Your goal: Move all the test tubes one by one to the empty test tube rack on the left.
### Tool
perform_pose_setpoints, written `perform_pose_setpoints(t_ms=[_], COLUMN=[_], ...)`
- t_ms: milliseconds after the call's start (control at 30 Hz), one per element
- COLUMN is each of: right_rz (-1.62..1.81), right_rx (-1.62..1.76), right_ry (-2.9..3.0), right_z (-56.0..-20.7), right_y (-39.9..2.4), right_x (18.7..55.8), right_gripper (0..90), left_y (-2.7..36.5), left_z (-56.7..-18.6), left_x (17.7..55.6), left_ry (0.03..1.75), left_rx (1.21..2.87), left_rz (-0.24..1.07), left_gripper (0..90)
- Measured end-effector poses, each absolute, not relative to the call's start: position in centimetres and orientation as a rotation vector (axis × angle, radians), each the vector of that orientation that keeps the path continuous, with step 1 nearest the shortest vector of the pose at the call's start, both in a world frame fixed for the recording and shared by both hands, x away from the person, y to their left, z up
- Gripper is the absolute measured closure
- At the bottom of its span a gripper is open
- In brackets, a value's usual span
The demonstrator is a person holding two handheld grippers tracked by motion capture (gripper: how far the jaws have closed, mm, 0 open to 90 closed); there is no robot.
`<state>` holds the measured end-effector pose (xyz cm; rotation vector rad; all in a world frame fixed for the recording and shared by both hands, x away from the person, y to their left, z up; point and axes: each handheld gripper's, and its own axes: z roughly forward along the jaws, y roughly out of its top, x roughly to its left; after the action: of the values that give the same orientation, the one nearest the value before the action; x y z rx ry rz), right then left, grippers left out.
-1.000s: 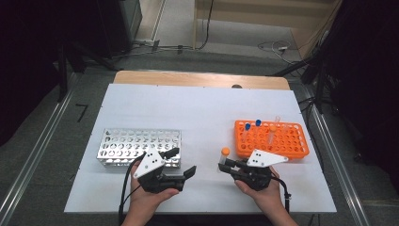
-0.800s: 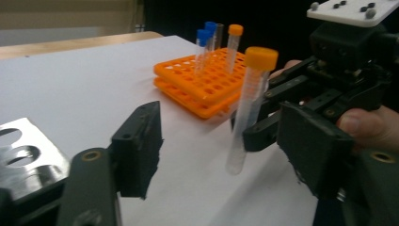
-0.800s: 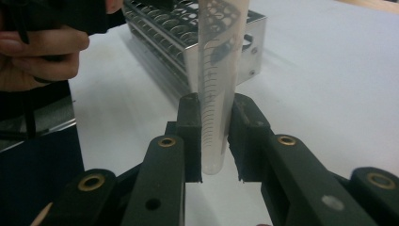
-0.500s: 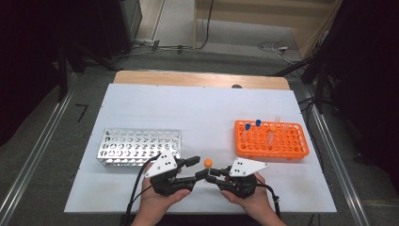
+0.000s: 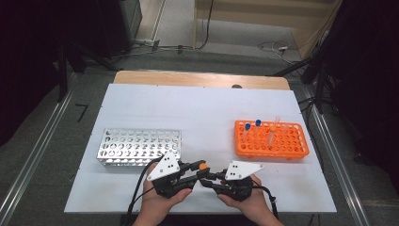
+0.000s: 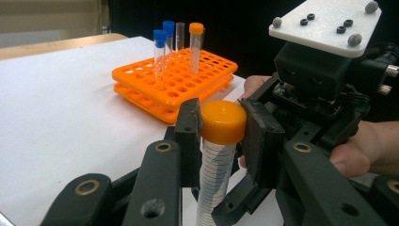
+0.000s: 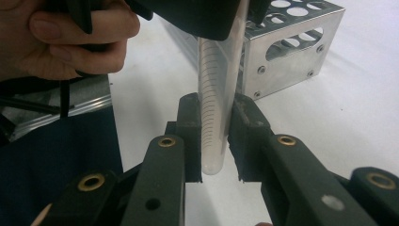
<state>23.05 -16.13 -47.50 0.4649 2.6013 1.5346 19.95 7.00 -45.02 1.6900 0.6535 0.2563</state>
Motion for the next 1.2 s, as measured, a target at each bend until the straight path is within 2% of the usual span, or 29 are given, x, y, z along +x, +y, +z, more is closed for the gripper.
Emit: perform_pose_setpoints(t_ms=[100, 233, 633, 733, 1200], right_rz=[1.569, 1.589, 1.595, 1.596, 1.533], right_rx=[0.488, 0.496, 0.635, 0.678, 0.813], right_ry=[2.611, 2.574, 2.464, 2.448, 2.373], right_z=[-47.6, -47.3, -45.9, -45.8, -46.1], right_y=[-16.2, -16.7, -21.6, -23.4, -28.5], right_x=[23.2, 23.3, 24.8, 25.1, 25.2], right_gripper=[72.0, 49.8, 2.9, 0.0, 0.0], left_y=[7.0, 7.5, 9.1, 9.7, 12.9], left_z=[-44.9, -44.6, -43.0, -42.4, -41.2], left_x=[20.0, 20.3, 21.8, 22.5, 25.5], left_ry=[0.669, 0.689, 0.715, 0.731, 0.824], left_rx=[1.692, 1.682, 1.664, 1.655, 1.582], left_rz=[0.257, 0.271, 0.357, 0.383, 0.498], left_gripper=[70.8, 71.0, 71.1, 71.1, 71.1])
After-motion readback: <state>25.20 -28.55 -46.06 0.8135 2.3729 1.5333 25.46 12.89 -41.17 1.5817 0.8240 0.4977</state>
